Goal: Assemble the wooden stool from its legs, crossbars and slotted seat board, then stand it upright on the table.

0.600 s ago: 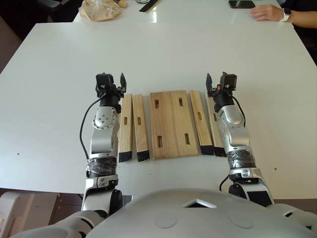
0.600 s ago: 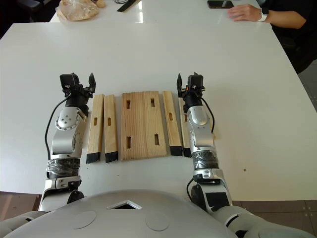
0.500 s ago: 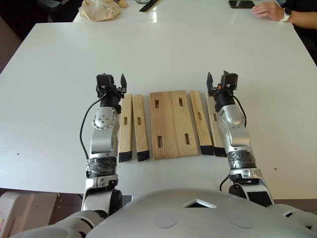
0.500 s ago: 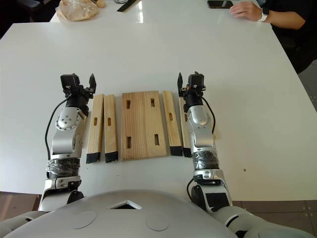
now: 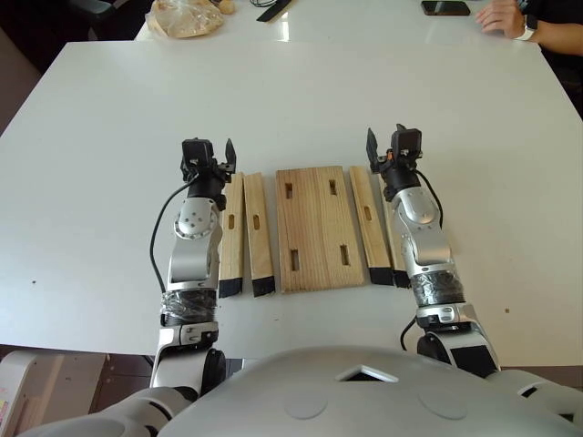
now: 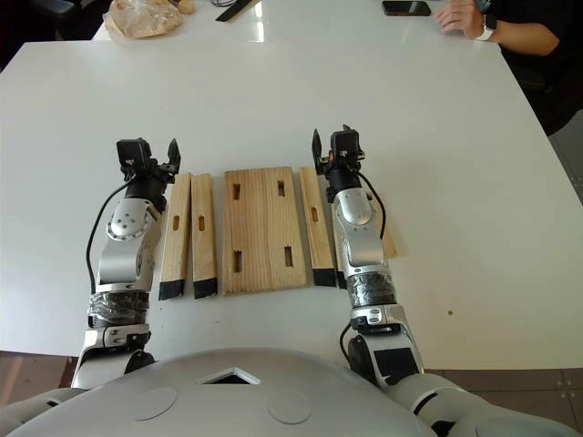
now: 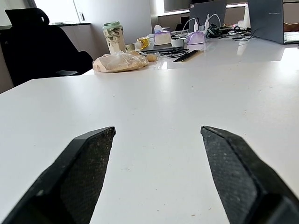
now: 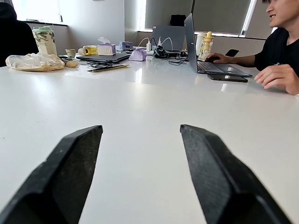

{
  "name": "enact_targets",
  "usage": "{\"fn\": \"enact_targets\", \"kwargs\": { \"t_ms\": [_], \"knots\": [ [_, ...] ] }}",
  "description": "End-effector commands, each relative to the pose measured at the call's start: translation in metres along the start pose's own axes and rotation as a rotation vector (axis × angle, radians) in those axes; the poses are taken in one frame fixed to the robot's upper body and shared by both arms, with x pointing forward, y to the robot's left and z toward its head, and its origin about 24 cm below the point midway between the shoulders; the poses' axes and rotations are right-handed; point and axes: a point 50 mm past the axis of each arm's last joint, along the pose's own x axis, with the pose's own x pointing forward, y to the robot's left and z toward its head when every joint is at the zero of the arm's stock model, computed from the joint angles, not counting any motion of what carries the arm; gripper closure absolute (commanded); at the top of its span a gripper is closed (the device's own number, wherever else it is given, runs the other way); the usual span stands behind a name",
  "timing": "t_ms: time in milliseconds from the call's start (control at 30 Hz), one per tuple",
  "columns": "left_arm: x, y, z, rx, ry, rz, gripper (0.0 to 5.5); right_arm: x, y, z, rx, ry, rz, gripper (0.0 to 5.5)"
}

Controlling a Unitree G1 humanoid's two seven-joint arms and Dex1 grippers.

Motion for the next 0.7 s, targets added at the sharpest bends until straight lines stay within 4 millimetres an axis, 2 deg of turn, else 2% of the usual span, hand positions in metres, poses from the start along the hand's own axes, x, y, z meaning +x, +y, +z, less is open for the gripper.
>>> {"fn": "enact_targets", "kwargs": {
  "t_ms": [33, 367, 700],
  "knots": [
    [0.0022, 0.0012, 0.004, 0.017, -0.002, -0.018, 2.1, -0.0003, -0.0045, 0.004, -0.005, -0.009, -0.018, 2.44],
    [0.003, -0.0085, 0.0085, 0.021, -0.01, -0.05, 2.1, 0.0023, -0.0063, 0.0064, -0.011, -0.01, -0.017, 2.44],
    [0.0011, -0.0076, 0.0047, 0.027, 0.02, -0.048, 2.1, 0.0013, -0.0077, 0.0033, -0.012, -0.001, -0.027, 2.44]
  ]
}}
